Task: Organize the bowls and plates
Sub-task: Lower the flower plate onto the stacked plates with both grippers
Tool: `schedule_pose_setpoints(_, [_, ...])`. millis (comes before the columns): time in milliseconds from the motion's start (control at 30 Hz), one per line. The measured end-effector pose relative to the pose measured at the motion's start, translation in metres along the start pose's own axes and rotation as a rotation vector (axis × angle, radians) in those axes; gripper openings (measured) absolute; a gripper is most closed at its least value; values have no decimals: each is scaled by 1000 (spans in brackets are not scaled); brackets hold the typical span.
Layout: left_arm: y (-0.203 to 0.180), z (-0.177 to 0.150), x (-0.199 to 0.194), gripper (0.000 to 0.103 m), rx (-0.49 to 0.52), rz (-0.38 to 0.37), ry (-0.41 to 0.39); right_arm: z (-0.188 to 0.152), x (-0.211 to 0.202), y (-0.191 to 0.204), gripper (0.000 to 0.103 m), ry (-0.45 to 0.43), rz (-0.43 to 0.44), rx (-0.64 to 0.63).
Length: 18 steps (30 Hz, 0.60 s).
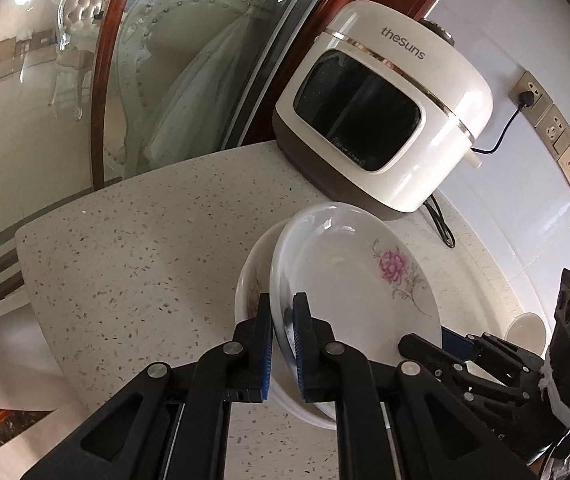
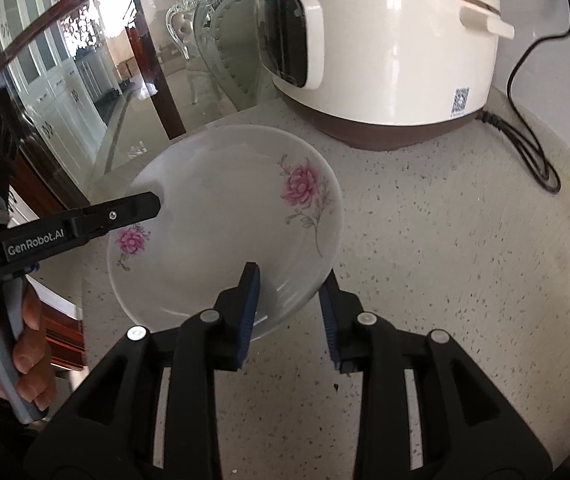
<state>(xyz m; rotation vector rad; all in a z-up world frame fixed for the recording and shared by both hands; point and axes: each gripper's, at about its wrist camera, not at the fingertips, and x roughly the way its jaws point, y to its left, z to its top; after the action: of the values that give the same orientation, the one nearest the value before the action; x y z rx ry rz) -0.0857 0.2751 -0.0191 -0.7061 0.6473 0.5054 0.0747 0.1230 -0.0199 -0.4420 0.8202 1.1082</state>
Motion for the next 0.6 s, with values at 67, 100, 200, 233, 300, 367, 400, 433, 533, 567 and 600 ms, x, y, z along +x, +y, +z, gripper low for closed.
schedule_pose_setpoints(67, [0, -2, -3, 10, 1, 10, -9, -1, 1, 3, 42, -4, -11, -18])
schedule_pose_setpoints(100, [-2, -2, -5, 10, 13, 24, -19, -1, 2, 5, 43, -7, -15, -28])
schedule_pose_setpoints(200, [-6, -2, -10, 10, 35, 60, -41, -2, 5, 7, 45, -10, -25, -36])
schedule_pose_setpoints(233, [-5, -2, -10, 10, 34, 59, -41, -2, 6, 6, 45, -10, -26, -36])
schedule_pose_setpoints(300, [-6, -2, -11, 10, 43, 64, -45, -2, 6, 8, 45, -10, -25, -38])
schedule_pose_setpoints(367, [-8, -4, -12, 11, 59, 81, -52, -2, 7, 6, 45, -11, -18, -29])
schedule_pose_setpoints(400, [-9, -4, -12, 11, 65, 89, -54, -2, 7, 5, 45, -10, -12, -25])
schedule_pose_setpoints(433, [-10, -5, -12, 11, 71, 96, -55, -2, 7, 4, 45, -9, -9, -20])
schedule_pose_setpoints(533, [-13, -7, -13, 12, 95, 120, -62, -3, 6, 5, 45, -10, -10, -22])
schedule_pose_setpoints(567, [-14, -6, -12, 12, 101, 125, -63, -3, 7, 6, 45, -11, -10, -22])
schedule_pose_setpoints(600, [-15, -7, -12, 13, 108, 134, -66, -3, 7, 6, 45, -11, -10, -22])
